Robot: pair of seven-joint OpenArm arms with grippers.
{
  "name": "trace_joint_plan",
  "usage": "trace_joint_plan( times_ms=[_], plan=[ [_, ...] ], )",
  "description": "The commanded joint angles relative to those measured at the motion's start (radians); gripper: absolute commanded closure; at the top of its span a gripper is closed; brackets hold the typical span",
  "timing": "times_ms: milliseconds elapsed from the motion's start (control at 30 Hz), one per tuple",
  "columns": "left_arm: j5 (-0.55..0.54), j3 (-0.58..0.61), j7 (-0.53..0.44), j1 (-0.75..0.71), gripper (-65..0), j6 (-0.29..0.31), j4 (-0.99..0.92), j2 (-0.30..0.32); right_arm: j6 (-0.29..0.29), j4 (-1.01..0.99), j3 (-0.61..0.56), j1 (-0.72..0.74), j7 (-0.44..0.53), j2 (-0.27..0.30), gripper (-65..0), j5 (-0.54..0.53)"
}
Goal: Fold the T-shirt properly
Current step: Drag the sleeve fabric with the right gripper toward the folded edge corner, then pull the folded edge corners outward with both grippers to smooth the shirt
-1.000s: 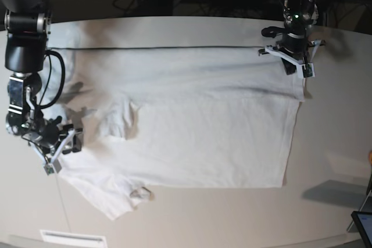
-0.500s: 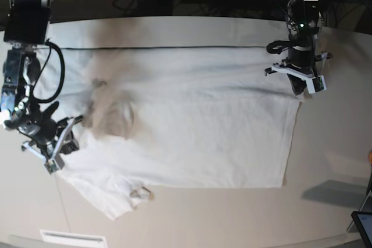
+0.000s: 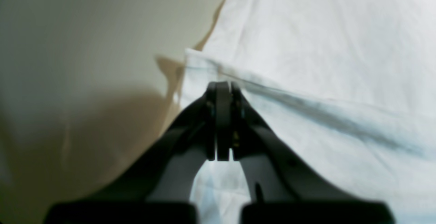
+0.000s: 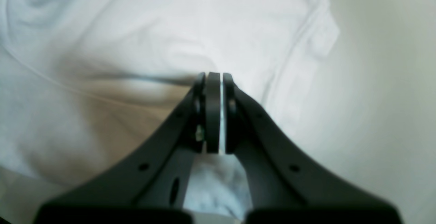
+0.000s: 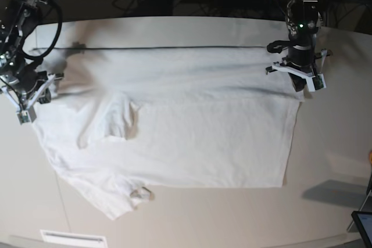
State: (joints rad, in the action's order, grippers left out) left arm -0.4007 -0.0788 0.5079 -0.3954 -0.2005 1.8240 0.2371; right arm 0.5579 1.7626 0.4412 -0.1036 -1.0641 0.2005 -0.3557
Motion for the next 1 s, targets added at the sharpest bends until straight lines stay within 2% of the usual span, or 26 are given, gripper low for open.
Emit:
trace_joint_plan(
  times_ms=[0, 267, 533, 700, 967],
  plan=[
    [0.012, -0.005, -0.019, 0.005, 0.0, 0.005, 0.006, 0.003, 0.001, 0.012, 0.006, -0.005, 0.015, -0.011, -2.3, -0.003],
    [0.013, -0.005, -0.021, 0.005, 0.0, 0.005, -0.02, 0.003, -0.005, -0.033, 0.006, -0.026, 0.041, -0.023, -2.2, -0.001],
    [0.013, -0.005, -0.021, 0.005, 0.0, 0.005, -0.135, 0.011, -0.005, -0.146, 0.006, -0.038, 0.045, -0.023, -2.2, 0.001],
    [0.013, -0.003, -0.022, -0.004, 0.0, 0.006, -0.16, 0.011, -0.005, -0.151, 0.006, -0.089, 0.112, -0.023, -2.2, 0.001],
    [0.013, -0.003, -0.022, -0.041, 0.0, 0.006, -0.154, 0.006, -0.005, -0.146, 0.006, -0.138, 0.129, -0.02, -2.2, 0.001]
  ],
)
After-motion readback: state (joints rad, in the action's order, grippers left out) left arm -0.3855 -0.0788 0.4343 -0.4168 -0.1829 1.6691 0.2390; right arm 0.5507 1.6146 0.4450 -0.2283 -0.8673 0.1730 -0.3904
